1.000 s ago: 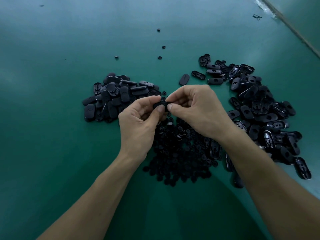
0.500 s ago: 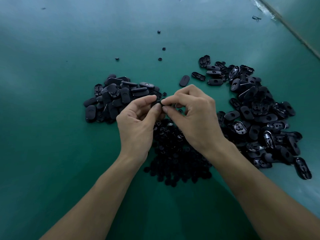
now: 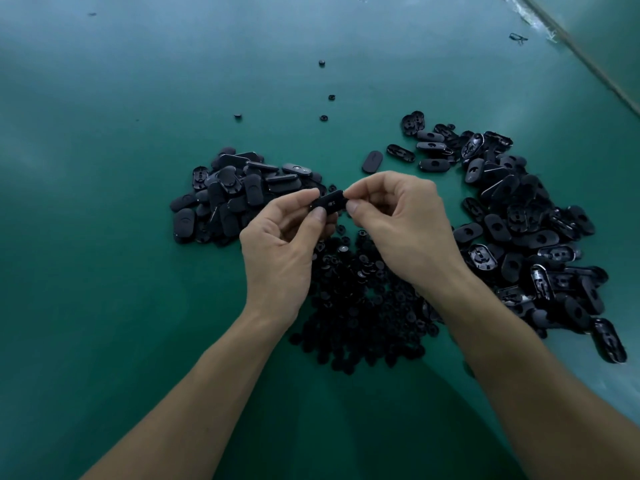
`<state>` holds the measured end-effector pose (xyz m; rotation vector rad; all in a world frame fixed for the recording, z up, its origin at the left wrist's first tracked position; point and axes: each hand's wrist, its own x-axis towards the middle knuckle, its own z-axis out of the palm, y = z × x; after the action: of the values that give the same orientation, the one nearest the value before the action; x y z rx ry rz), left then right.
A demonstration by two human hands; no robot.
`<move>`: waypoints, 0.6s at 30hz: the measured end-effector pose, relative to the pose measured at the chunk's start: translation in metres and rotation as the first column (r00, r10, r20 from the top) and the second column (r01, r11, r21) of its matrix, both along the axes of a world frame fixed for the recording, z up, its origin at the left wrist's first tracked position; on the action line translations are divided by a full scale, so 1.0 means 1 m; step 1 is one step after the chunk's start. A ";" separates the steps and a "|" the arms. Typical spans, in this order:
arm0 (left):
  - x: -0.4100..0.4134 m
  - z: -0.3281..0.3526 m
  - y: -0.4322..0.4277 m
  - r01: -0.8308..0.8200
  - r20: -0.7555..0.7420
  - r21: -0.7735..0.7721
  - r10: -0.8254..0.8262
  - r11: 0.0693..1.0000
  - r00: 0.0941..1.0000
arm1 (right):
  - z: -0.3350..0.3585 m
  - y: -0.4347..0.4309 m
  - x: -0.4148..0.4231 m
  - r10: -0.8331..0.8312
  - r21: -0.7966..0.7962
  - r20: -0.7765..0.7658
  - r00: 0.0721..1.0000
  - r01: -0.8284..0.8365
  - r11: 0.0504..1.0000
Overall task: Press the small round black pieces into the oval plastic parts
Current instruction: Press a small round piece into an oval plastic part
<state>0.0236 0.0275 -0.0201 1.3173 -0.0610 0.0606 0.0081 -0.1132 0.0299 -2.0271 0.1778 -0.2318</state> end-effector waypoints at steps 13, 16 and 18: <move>0.000 0.002 -0.001 0.009 0.022 0.004 -0.009 1.000 1.000 | 0.004 0.010 -0.002 -0.022 -0.053 0.033 0.999 0.024 0.998; -0.001 0.002 -0.001 0.012 0.033 0.007 -0.012 1.000 0.999 | 0.004 0.014 -0.003 -0.038 -0.062 0.063 0.997 0.042 0.997; -0.001 0.002 -0.001 0.012 0.042 0.010 -0.012 1.000 0.999 | 0.003 0.016 -0.003 -0.049 -0.069 0.075 0.996 0.054 0.996</move>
<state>0.0228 0.0263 -0.0183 1.3257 -0.1050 0.0776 0.0047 -0.0976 0.0333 -2.0824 0.1778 -0.3487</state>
